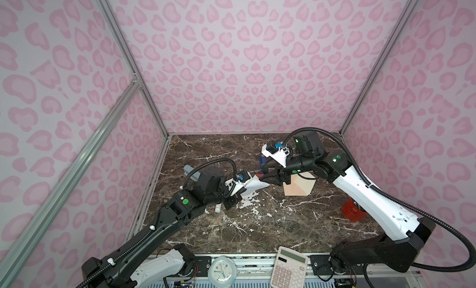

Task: Place the letter into the envelope and seal it
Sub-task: 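Hold the folded letter with the left gripper while the right gripper pinches its top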

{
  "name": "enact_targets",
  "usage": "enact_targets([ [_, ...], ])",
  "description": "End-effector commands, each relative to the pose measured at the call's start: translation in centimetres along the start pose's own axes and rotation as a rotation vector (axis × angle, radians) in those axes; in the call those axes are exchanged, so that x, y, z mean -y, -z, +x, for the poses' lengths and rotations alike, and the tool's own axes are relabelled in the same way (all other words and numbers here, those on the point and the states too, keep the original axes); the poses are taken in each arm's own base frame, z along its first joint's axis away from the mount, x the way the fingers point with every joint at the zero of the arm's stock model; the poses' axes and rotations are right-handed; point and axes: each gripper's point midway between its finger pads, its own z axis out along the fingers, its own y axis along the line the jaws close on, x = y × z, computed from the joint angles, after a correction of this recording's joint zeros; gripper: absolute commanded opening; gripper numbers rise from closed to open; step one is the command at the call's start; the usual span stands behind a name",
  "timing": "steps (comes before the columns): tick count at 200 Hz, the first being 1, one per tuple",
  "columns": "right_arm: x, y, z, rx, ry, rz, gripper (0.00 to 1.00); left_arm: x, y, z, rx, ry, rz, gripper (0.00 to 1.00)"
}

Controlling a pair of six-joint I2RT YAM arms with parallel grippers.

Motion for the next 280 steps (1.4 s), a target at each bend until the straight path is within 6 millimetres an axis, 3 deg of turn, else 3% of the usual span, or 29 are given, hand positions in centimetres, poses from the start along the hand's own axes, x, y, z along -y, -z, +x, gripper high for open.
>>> enact_targets([
  [1, -0.6, -0.7, -0.2, 0.002, 0.022, -0.034, 0.65, -0.1, 0.1, -0.5, 0.024, -0.042, -0.007, 0.04],
  [105, -1.5, -3.1, 0.7, -0.02, 0.012, -0.12, 0.57, 0.8, 0.7, -1.1, 0.055, -0.077, 0.014, 0.04],
  [167, -2.3, -3.4, 2.1, -0.062, -0.009, -0.154, 0.49, 0.9, 0.6, -1.3, 0.061, -0.078, 0.018, 0.04],
  [280, -2.2, -2.4, 3.4, -0.111, -0.035, -0.146, 0.09, 1.4, 0.4, -0.8, 0.049, -0.066, 0.048, 0.05],
])
